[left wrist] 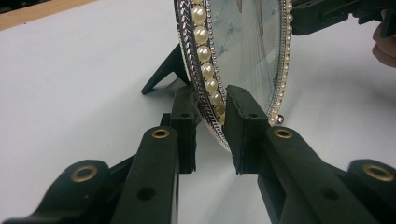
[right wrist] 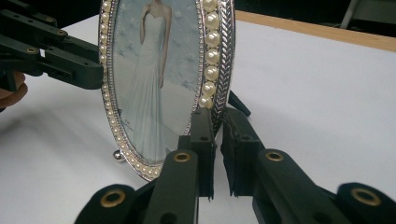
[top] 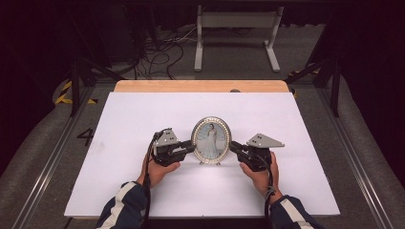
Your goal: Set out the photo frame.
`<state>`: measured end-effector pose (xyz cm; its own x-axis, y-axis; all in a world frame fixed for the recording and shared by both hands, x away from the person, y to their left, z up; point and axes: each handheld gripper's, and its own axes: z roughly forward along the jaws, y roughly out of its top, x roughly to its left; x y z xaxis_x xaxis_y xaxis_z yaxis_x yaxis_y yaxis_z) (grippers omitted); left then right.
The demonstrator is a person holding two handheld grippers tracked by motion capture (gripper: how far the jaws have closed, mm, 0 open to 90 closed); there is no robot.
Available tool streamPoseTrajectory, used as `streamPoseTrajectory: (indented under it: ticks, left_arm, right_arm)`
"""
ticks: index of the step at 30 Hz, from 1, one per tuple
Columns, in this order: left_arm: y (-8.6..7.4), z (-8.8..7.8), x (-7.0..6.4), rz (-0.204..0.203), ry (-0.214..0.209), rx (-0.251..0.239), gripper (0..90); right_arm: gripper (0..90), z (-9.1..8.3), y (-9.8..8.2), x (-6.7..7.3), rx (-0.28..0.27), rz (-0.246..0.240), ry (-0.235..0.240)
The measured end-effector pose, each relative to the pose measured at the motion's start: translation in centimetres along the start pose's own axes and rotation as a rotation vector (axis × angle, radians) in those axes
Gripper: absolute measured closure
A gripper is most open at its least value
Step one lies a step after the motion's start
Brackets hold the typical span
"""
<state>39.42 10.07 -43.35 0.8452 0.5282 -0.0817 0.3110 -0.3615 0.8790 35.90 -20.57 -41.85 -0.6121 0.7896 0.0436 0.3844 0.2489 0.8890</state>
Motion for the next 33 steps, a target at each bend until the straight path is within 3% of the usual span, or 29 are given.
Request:
streamPoseTrajectory:
  ticks: [22,33]
  left_arm:
    - [0.00,-0.05,-0.04,0.019,-0.001,0.003,74.8]
    - [0.03,-0.02,-0.10,0.027,0.005,0.011,74.4]
  right_arm:
    - [82.8,0.17,0.08,-0.17,0.000,-0.015,0.004]
    - [82.3,0.16,0.14,-0.08,0.006,-0.047,-0.004]
